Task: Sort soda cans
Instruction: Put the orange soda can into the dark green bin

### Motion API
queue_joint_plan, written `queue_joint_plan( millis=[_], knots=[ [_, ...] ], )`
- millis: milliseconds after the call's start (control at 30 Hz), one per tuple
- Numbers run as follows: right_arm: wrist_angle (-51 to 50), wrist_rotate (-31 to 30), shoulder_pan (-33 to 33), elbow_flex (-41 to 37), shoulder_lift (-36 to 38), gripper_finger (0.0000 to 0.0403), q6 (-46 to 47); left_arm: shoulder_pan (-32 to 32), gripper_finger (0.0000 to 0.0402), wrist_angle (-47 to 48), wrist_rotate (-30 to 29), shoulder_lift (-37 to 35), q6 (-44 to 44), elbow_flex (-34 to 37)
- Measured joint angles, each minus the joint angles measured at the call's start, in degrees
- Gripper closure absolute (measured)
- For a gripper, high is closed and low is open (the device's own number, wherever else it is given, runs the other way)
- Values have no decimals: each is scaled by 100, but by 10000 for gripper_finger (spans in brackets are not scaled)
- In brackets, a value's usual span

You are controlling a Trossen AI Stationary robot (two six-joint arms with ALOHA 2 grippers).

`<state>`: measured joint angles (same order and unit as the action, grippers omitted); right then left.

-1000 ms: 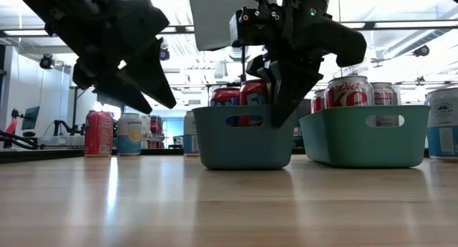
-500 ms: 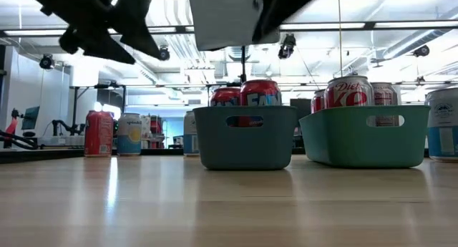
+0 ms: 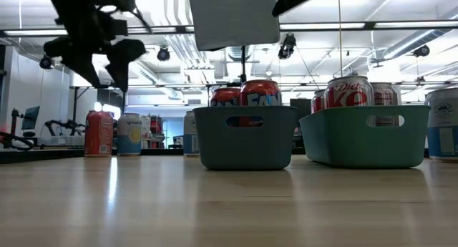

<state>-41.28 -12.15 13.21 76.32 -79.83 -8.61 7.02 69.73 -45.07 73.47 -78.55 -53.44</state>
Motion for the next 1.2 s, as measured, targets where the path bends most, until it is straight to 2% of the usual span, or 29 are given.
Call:
queue_joint_plan(
  millis=[133,233,400,533,667,833,1000,1133,1200],
  knots=[
    [-1,-20,0,-235,-36,140,-53,-298,80,61,450,-454,1241,-372],
    [12,-242,0,-250,-105,132,-144,-554,80,487,655,-753,1894,-795],
    [179,-292,-13,-250,-129,124,-327,-838,80,1188,5,-1026,1786,-1634],
    [143,-290,-13,-250,-127,126,-348,-1021,80,1597,136,-1020,2027,-2262],
    [-34,-187,7,-250,-127,128,-58,-1640,80,2028,287,-1019,2397,-2631],
    [-74,183,65,-257,-127,120,275,-2935,80,1902,1316,-1091,3303,-2521],
    [-42,206,220,-259,-127,118,562,-4426,78,1766,2071,-1082,4189,-2053],
    [-43,206,385,-259,-127,127,751,-5320,69,925,3046,-1083,4923,-1539],
    [-42,206,448,-259,-127,132,809,-5583,66,443,3193,-1038,5189,-1283]
  ],
)
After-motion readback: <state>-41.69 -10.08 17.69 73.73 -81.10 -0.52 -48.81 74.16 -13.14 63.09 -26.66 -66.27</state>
